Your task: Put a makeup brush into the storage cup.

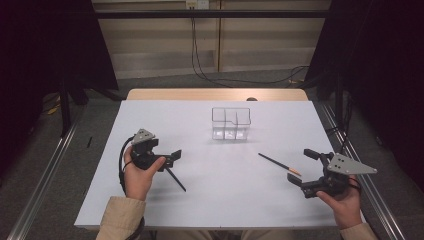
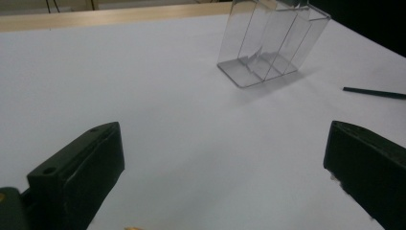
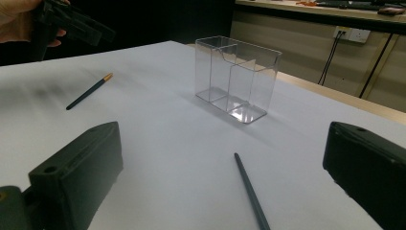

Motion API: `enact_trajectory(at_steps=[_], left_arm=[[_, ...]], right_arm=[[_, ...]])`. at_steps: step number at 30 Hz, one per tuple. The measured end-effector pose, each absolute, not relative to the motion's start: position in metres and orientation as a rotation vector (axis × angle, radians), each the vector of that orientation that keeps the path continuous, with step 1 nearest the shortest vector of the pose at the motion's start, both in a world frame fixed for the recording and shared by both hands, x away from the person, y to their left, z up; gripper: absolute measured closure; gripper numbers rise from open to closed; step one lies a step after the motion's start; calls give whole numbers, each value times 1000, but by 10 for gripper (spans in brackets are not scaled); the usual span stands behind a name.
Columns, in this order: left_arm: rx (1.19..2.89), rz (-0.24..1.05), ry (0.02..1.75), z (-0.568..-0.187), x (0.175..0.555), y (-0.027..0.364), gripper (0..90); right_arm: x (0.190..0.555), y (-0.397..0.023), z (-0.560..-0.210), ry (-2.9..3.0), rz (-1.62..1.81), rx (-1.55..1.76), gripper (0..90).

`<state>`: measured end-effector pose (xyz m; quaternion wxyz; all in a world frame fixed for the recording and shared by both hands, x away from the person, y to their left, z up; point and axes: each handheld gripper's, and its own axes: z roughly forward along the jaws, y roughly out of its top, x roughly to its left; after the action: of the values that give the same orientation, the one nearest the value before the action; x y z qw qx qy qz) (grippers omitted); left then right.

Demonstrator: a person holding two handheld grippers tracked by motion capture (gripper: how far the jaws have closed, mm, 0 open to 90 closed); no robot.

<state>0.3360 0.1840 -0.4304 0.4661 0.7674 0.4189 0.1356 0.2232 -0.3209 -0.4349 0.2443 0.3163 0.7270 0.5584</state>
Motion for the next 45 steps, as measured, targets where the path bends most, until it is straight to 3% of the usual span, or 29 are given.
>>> enact_trajectory(at_steps=[22, 45], left_arm=[[2114, 233, 1343, -432, 343, 177, 0], [2281, 126, 1444, -435, 341, 160, 12]], right_arm=[[223, -321, -435, 1991, 1523, 862, 0], [224, -320, -435, 1992, 1522, 868, 0]])
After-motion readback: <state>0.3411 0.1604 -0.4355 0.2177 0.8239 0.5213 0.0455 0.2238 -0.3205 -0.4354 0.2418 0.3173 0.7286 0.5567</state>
